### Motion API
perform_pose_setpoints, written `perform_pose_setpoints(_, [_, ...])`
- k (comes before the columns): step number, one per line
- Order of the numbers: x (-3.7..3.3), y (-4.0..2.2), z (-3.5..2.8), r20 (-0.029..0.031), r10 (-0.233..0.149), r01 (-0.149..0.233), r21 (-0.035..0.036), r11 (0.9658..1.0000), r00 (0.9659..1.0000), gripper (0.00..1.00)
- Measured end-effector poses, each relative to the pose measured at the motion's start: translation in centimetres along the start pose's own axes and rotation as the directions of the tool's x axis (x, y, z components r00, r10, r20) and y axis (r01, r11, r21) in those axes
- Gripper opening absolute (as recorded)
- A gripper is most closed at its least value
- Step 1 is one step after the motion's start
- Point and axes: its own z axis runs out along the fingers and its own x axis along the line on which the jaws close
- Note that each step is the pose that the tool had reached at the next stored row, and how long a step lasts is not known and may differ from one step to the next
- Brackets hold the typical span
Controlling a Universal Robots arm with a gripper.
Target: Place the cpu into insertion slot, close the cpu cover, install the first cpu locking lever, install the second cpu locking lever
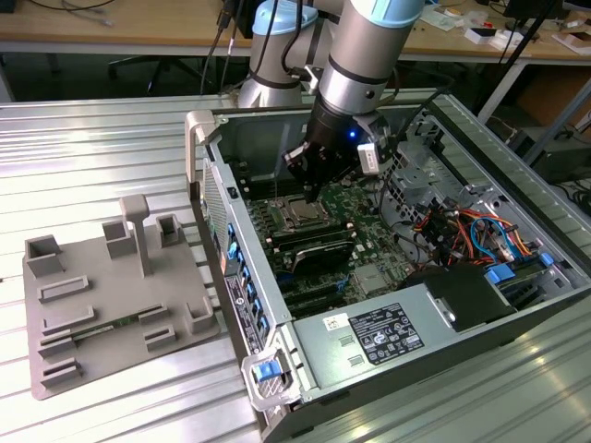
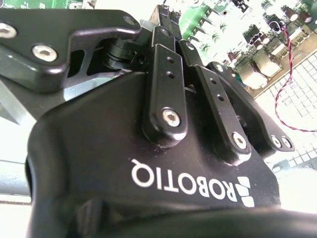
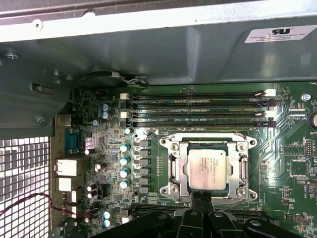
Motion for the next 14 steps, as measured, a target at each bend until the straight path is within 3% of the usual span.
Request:
perform_pose_setpoints(6, [0.09, 0.0, -0.06, 0.0, 0.0, 0.0, 0.0, 1.0, 1.0, 0.11])
perform_pose_setpoints(14, [0.81, 0.0, -0.14, 0.0002, 0.0, 0.0, -0.0001, 1.0, 1.0, 0.11])
